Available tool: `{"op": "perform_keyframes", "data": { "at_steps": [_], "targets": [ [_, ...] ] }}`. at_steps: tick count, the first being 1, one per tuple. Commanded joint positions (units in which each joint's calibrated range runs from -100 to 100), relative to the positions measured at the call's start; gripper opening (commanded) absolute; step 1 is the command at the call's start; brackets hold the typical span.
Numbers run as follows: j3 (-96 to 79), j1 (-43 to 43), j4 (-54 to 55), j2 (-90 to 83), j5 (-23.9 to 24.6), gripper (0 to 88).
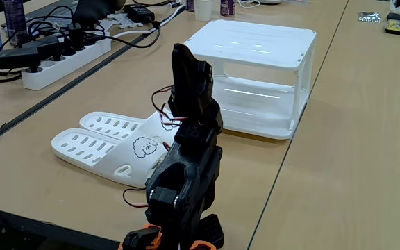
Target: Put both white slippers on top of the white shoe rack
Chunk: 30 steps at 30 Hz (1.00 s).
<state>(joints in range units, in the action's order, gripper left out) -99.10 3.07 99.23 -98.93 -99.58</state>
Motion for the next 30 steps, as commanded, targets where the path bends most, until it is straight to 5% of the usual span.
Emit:
{"op": "perform_keyframes", "data": {
  "at_steps": [1,30],
  "targets": [
    [-0.4,-0.3,0.2,0.1,-0.4,0.7],
    [-0.4,-0.4,-0.7,0.9,-0.4,0.7]
  ]
}}
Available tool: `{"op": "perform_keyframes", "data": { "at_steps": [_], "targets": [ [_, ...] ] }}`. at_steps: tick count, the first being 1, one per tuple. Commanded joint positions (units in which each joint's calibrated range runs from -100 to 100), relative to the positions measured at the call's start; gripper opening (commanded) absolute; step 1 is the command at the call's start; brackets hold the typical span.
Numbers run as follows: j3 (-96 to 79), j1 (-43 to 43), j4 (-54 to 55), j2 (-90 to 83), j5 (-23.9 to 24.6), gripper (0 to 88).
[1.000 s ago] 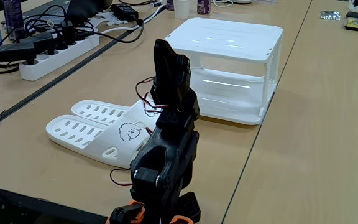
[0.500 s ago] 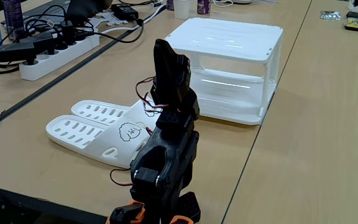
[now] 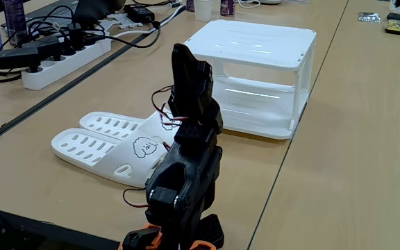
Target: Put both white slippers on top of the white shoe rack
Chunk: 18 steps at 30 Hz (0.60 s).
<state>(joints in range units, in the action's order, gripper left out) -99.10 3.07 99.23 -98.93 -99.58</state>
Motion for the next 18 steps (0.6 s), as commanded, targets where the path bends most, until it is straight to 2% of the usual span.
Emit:
{"op": "perform_keyframes", "data": {
  "at_steps": [1,10,14,18],
  "targets": [
    [-0.4,-0.4,-1.8,1.1,-0.4,0.7],
    [1.4,-0.4,-13.8,1.5,-0.4,0.7],
    [8.2,-2.4,-24.5,5.1,-0.4,0.7],
    [17.7,-3.1,-27.3,13.1,-0.4,0.7]
  ]
}}
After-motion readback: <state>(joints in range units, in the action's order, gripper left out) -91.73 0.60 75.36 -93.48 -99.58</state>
